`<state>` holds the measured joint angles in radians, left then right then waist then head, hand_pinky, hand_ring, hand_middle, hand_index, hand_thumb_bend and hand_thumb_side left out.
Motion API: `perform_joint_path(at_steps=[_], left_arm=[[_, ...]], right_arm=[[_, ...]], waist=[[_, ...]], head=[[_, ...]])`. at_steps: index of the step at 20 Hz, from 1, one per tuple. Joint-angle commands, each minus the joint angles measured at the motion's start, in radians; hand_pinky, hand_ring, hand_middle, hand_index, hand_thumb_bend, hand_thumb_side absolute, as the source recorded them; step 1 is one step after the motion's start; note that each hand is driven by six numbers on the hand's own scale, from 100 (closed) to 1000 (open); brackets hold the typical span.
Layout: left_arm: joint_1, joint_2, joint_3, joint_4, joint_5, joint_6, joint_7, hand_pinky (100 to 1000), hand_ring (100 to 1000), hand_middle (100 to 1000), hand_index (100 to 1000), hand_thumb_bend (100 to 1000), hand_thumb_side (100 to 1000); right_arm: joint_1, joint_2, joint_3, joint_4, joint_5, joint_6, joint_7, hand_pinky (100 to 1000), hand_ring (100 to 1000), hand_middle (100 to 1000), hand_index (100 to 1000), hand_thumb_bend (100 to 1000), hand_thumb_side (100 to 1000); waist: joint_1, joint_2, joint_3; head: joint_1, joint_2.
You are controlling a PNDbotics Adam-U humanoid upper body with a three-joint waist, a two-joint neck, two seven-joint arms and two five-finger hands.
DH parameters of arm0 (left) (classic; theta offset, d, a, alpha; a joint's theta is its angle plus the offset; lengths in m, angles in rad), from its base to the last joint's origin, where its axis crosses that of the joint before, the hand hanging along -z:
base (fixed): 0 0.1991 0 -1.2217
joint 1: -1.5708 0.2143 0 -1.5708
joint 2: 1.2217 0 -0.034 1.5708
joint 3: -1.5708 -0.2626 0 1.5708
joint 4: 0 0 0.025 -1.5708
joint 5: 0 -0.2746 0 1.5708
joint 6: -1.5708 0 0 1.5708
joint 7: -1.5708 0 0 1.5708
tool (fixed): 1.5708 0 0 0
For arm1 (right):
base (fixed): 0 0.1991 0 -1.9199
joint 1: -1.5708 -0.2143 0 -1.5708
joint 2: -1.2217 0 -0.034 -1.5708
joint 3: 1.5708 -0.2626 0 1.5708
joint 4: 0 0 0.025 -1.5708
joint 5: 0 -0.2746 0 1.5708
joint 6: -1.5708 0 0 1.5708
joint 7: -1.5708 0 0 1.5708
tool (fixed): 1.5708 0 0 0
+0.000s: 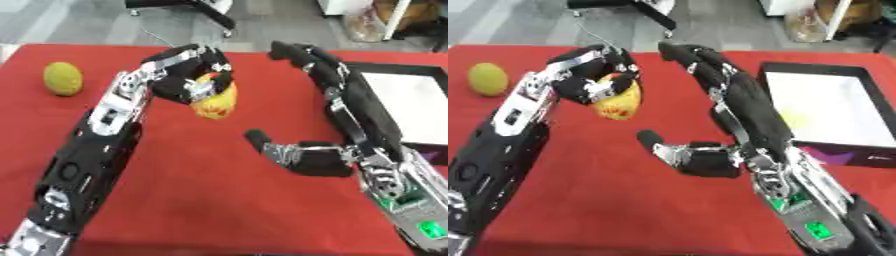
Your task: Pick up the objects with one hand, pass them to the other hand, and then place them into the box on the other side of the table.
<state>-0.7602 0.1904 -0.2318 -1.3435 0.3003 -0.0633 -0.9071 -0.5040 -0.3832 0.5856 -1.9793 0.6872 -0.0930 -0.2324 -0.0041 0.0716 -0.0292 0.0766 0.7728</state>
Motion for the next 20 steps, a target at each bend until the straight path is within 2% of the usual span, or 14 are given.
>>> perform_joint_path(at_steps=[1,12,20], left_arm=[[-0.03,-0.006,-0.021,-0.03,0.025,0.034,0.0,558,366,277,198,100,337],[-0.043,-0.036,-0.047,-0.053,0.064,0.085,0.0,558,366,277,198,100,349],[-0.049,-0.038,-0.064,-0.085,0.103,0.12,0.0,560,367,278,199,100,349]], right_arm=[[-0.021,-0.016,-0.004,-0.021,0.033,-0.016,-0.001,831,913,866,960,519,359],[-0.024,-0.014,0.002,-0.021,0.086,-0.028,-0.003,862,901,871,960,528,362],[-0.023,-0.014,0.003,-0.021,0.108,-0.03,-0.006,856,875,839,947,463,335]], waist=[[-0.002,-0.016,0.001],[-0.004,-0.015,0.003],[-0.002,-0.015,0.0]], head=[[0.0,-0.003],[0.002,-0.003],[-0.001,-0.003]])
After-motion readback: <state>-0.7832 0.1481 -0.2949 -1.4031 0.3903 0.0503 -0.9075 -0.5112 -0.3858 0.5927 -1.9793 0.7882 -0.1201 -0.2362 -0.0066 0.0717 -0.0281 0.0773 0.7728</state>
